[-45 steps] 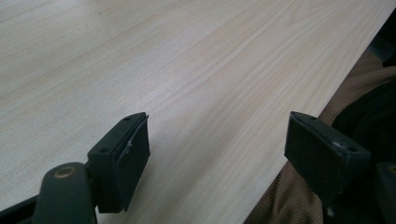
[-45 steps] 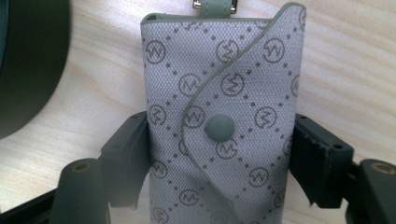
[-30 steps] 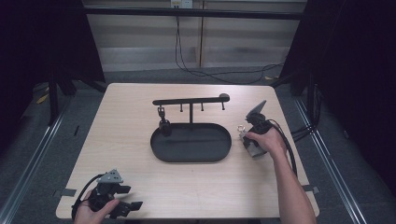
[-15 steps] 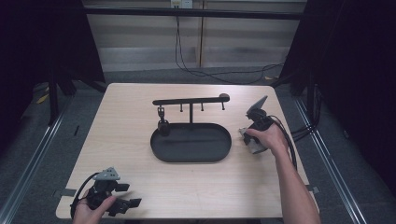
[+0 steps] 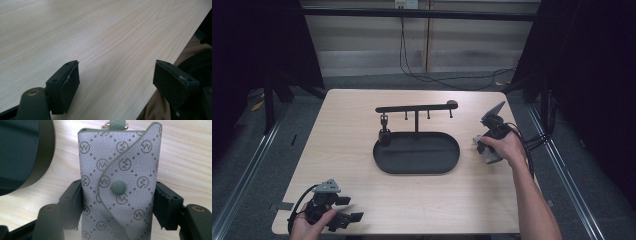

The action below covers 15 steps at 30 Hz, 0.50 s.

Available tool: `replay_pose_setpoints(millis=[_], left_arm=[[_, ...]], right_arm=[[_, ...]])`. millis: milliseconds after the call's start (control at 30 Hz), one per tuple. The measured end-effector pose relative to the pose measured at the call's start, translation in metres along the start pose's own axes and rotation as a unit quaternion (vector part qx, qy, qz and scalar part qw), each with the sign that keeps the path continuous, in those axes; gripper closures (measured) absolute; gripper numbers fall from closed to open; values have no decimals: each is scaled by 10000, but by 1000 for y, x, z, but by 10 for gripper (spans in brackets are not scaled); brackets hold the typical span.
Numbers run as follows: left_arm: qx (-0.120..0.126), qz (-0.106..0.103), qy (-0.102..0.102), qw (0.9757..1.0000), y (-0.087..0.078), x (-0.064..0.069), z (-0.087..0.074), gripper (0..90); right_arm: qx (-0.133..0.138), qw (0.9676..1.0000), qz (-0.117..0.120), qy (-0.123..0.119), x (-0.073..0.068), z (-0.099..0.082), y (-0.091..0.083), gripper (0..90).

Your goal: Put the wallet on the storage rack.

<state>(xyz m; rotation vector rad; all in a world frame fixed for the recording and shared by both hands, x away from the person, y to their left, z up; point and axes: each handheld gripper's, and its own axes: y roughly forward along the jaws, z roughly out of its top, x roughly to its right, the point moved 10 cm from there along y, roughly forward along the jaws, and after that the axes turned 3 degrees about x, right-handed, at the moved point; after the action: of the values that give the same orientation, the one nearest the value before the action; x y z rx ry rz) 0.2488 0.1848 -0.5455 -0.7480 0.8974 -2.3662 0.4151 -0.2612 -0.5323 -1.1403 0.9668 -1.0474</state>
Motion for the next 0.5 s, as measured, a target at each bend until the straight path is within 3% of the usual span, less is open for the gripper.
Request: replay_pose_setpoints(millis=[333,500], left_arm=[[-22,-36,74,10000,0,2,0,212],[-18,-39,55,10000,0,2,0,211]], right_arm=[[2,10000,-44,15,1,-4,-9,336],[59,9999,-91,-24,-2,1,-21,336]])
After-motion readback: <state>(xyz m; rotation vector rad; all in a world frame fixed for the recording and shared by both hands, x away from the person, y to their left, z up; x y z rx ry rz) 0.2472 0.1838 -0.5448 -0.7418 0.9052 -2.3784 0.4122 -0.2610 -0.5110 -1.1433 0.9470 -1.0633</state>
